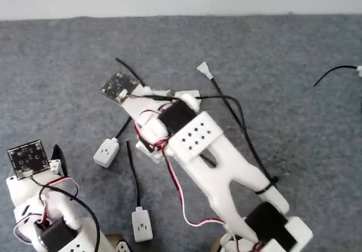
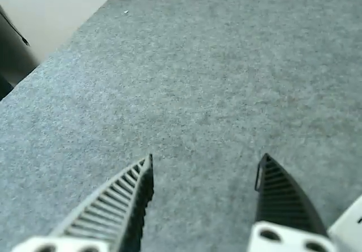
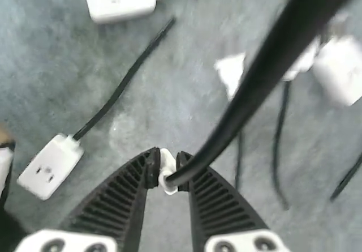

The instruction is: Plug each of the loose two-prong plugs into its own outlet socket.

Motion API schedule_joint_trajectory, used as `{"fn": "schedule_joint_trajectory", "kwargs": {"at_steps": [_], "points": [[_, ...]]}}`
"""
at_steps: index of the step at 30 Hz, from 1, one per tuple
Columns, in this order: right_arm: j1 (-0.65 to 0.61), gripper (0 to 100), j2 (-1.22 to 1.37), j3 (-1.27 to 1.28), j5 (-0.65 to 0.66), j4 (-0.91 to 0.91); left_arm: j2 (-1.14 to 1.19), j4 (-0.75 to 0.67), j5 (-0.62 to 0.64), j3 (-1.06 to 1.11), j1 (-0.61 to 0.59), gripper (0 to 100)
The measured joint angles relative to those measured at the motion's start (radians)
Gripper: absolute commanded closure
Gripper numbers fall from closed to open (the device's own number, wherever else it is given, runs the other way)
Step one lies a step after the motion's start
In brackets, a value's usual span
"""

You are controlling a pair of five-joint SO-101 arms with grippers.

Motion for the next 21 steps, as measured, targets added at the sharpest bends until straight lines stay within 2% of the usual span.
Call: {"fn": "schedule_joint_trajectory", "kwargs": {"at_steps": [4, 10, 16, 21], "points": [[0.048, 99.1, -0.017, 0.008, 0.126, -0.075, -0.002, -0.014, 0.014, 0.032, 0.061, 72], [0.227, 99.1, 0.051, -0.014, 0.181, -0.175, 0.0, -0.014, -0.017, 0.066, 0.095, 72], [0.342, 99.1, 0.232, -0.23, 0.255, -0.184, 0.0, -0.014, -0.017, 0.069, 0.094, 72], [0.396, 99.1, 0.414, -0.459, 0.462, -0.135, 0.0, -0.014, -0.017, 0.069, 0.094, 72]]}}
